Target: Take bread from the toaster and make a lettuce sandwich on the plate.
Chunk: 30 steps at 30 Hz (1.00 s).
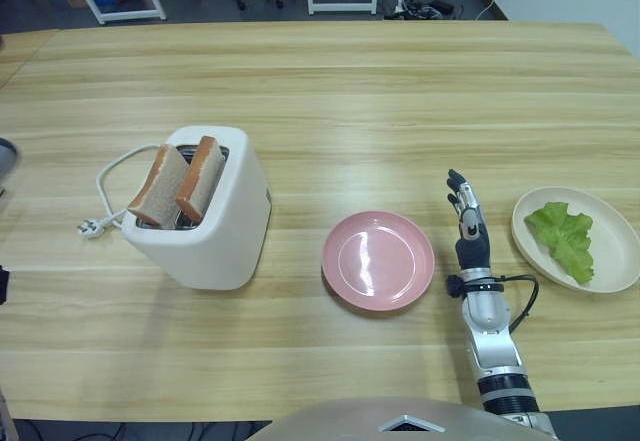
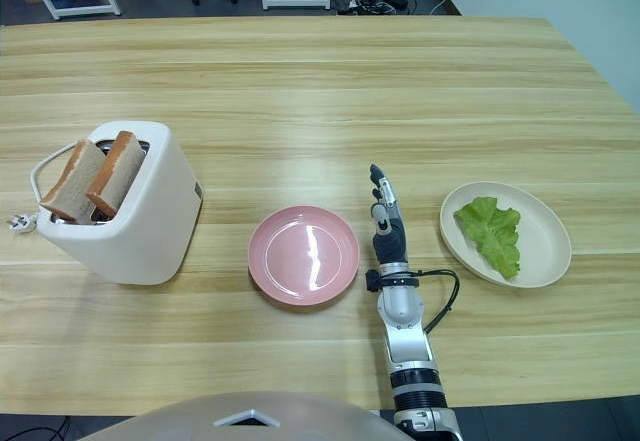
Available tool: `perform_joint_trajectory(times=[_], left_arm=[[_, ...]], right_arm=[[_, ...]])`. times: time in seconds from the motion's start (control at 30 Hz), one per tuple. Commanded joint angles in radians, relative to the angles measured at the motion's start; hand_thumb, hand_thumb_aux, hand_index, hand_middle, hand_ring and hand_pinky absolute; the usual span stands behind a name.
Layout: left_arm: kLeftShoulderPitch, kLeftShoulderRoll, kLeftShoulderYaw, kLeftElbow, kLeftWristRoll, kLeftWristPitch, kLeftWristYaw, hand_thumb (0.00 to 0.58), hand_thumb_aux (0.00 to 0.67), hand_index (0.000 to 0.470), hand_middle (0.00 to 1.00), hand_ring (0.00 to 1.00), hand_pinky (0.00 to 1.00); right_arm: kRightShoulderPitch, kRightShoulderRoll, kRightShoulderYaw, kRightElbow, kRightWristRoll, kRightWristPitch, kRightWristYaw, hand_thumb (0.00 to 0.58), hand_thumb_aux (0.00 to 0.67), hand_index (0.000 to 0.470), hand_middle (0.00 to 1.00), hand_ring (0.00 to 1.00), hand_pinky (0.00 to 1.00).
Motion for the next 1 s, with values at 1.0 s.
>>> perform_joint_trajectory(times=[1.0], left_arm=[[-0.092, -0.092, -0.382, 0.311, 0.537, 0.029, 0.199, 0.000, 0.000, 0.000, 0.00, 0.00, 0.00]], right_arm=[[0.012, -0.022, -0.010, 0.008, -0.004, 0.020, -0.007, 0.000, 0.000, 0.000, 0.00, 0.00, 0.00]])
